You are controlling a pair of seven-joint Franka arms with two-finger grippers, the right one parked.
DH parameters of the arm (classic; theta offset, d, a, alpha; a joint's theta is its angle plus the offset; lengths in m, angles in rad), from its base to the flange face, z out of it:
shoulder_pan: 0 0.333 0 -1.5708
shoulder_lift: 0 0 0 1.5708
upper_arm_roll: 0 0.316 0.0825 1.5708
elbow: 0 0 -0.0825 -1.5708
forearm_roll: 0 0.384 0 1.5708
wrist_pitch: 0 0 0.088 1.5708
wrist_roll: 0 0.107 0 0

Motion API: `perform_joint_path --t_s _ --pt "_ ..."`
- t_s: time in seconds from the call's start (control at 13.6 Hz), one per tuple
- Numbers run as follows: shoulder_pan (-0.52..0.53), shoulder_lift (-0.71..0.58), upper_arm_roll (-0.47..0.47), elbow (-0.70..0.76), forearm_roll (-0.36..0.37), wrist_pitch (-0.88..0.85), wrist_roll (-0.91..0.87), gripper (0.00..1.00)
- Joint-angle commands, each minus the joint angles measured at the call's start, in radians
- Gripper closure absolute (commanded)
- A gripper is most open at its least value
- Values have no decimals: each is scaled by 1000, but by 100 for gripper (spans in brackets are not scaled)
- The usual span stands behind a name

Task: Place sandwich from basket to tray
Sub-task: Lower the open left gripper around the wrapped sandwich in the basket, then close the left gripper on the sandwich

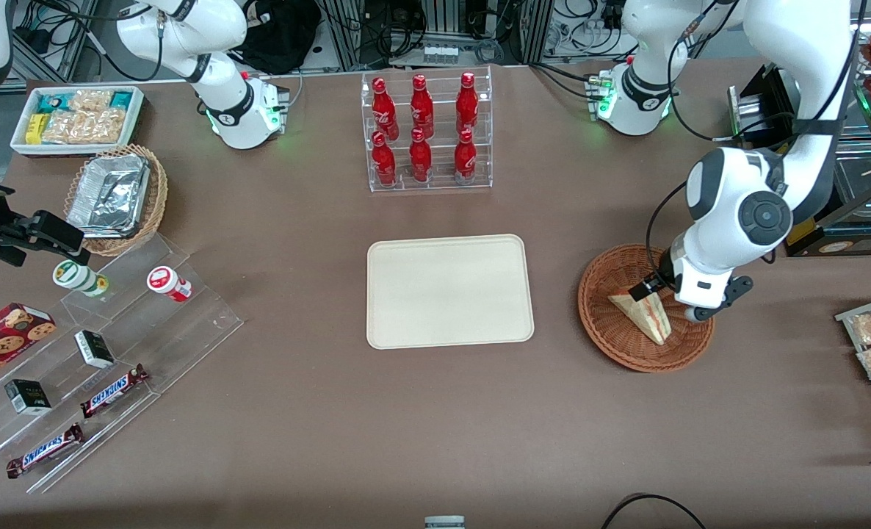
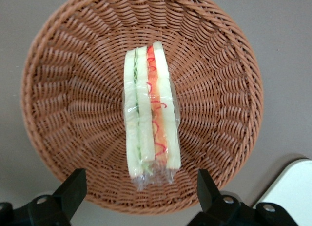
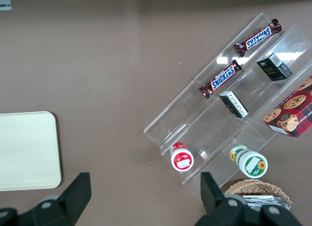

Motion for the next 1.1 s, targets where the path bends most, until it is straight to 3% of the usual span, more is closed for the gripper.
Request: perform_joint_path --t_s 0.0,0.37,0.66,0.74,0.96,1.03 --pt "0 25 -4 -10 3 41 -20 0" --pt "3 47 -4 -15 1 55 -19 1" --pt "6 76 -2 -4 1 87 -17 13" --pt "7 88 -2 14 1 89 -17 21" --pt "9 100 -1 23 1 89 -14 80" --pt "11 96 1 25 1 87 -8 87"
